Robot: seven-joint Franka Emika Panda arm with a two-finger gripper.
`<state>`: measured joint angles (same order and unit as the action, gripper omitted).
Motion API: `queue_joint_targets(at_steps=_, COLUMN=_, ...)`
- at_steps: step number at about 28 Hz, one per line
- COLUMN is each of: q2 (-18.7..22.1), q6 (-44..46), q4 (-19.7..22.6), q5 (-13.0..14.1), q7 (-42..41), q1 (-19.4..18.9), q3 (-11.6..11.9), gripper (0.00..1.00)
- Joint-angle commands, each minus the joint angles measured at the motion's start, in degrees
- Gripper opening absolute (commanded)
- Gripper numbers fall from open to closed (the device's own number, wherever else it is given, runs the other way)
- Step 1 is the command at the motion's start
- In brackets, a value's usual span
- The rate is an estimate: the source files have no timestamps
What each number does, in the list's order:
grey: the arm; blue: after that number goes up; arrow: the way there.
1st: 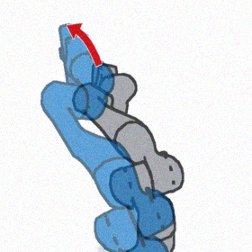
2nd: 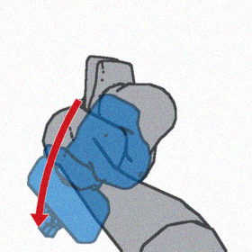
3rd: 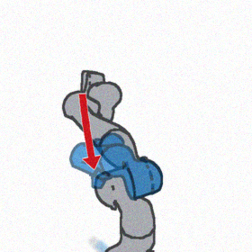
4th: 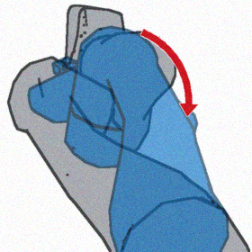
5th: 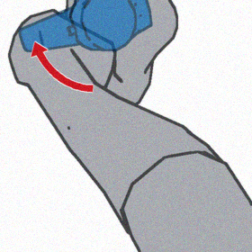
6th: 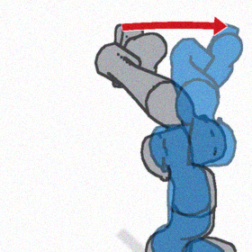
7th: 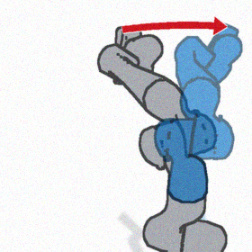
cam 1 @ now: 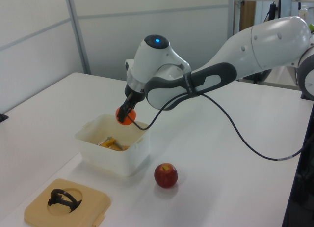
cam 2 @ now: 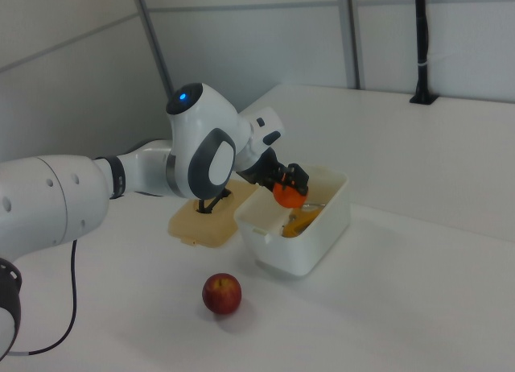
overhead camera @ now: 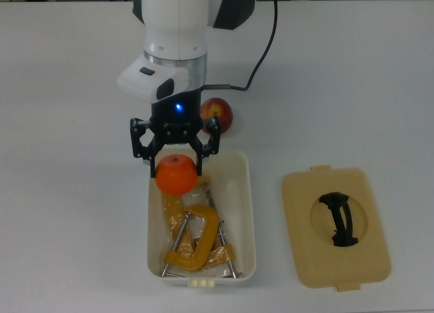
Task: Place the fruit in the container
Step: 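Carry the tangerine over the white box and release it inside, then move the gripper to the red apple and lower onto it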
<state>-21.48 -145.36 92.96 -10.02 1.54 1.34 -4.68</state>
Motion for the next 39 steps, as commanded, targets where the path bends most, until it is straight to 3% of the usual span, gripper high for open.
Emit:
queue_joint_targets(at_steps=1, q2=-1.0, q6=-1.4, q4=-1.1, q5=-0.7, q7=5.0, q1=-0.7, q3=-0.2, gripper=0.82)
queue_joint_targets(at_steps=2, q2=-1.0, q6=-1.4, q4=-1.0, q5=-0.8, q7=6.5, q1=-0.7, q3=-0.2, gripper=1.00)
queue_joint_targets(at_steps=6, q2=-0.4, q6=-0.9, q4=-0.8, q5=-0.8, q7=11.0, q1=-0.8, q3=-0.2, gripper=1.00)
queue_joint_targets(at_steps=10, q2=2.8, q6=4.3, q4=2.1, q5=-0.3, q7=12.8, q1=-0.8, q3=-0.3, gripper=1.00)
queue_joint_targets(at_steps=18, q2=5.7, q6=26.9, q4=3.4, q5=1.8, q7=10.8, q1=-2.0, q3=-1.0, gripper=1.00)
queue_joint_targets(at_steps=21, q2=5.6, q6=30.6, q4=3.7, q5=3.1, q7=8.7, q1=-2.0, q3=-1.6, gripper=1.00)
queue_joint_targets(at_steps=29, q2=4.7, q6=30.8, q4=8.5, q5=3.2, q7=4.0, q1=-2.4, q3=-3.3, gripper=1.00)
queue_joint_targets(at_steps=39, q2=2.7, q6=30.7, q4=10.1, q5=3.1, q7=3.7, q1=-3.5, q3=-4.0, gripper=1.00)
